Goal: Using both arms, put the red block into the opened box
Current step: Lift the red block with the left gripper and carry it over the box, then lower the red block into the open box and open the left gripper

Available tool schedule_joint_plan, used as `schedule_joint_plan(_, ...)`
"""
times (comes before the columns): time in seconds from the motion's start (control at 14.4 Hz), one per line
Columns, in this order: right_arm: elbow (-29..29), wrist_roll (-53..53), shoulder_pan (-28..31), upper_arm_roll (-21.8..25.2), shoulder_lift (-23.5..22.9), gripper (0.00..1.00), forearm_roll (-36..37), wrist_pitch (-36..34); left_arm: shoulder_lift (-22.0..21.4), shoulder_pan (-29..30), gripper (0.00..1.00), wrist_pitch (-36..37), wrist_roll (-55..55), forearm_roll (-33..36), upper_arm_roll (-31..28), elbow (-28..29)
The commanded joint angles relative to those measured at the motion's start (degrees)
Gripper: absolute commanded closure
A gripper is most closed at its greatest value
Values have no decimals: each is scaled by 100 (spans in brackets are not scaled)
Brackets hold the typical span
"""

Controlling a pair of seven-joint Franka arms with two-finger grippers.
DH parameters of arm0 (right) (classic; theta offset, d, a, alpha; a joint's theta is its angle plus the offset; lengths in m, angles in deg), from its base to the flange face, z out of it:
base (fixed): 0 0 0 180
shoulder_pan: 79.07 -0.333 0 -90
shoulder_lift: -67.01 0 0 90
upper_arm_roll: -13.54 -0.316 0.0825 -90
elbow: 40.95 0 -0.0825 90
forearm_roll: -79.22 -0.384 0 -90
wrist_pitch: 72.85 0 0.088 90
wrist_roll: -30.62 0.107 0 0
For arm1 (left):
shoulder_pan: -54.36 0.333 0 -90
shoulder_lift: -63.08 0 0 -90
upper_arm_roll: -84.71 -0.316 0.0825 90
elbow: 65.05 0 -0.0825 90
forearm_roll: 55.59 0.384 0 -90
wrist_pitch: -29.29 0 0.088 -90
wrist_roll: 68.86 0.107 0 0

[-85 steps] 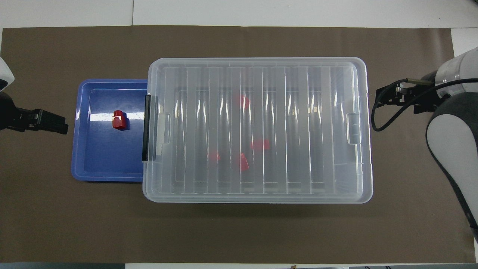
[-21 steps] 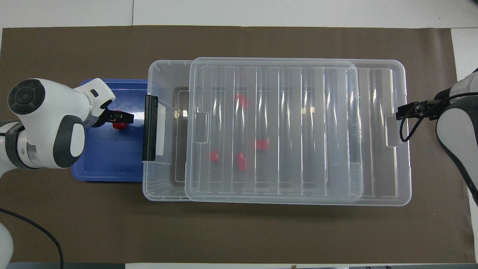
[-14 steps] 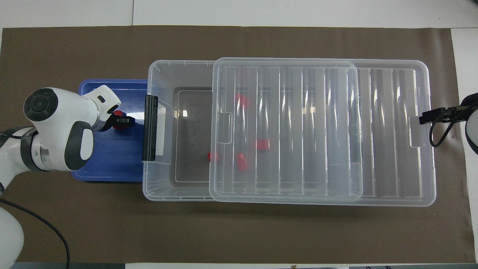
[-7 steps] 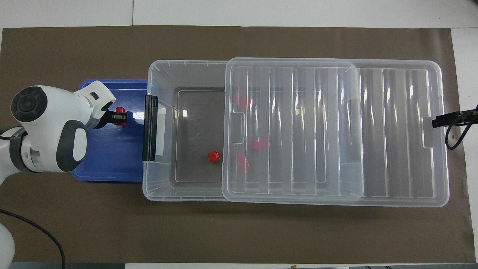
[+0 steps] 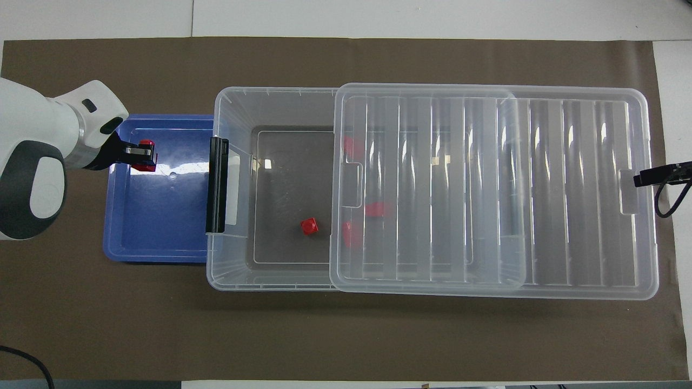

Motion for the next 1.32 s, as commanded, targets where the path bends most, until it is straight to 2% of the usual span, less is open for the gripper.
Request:
schedule_joint_plan(0.0, 32, -313, 73, 62, 49, 0, -25, -82, -277, -66, 100, 618, -77, -58, 226, -252)
schedule_joint_plan(0.21, 23, -305, 73, 71, 49, 0, -25, -100, -418, -66, 100, 752, -479, -58, 761, -261)
schedule_joint_plan(0.35, 110, -270, 73, 18, 32, 0, -33, -170, -401, -92, 100, 752, -980, -58, 1122, -462)
schedule_joint_plan(0.56, 706, 141, 12, -122, -153, 0, -42, -774, -340, -591, 100, 410, -1552, -58, 1238, -419)
schedule_joint_plan(0.76, 1077, 669, -146, -290, -92, 0, -16, -1259, -50, -1084, 100, 189, -2026, 47, 1238, -402)
schedule_joint_plan(0.9, 1314, 837, -164, -368, 5, 0, -25, -1723, 178, -1252, 100, -221, -2413, 205, 1238, -280)
schedule_joint_plan(1.25, 1912, 1330, -226, -632, 136, 0, -16, -2613, 758, -1375, 100, -987, -2600, 258, 1238, 2)
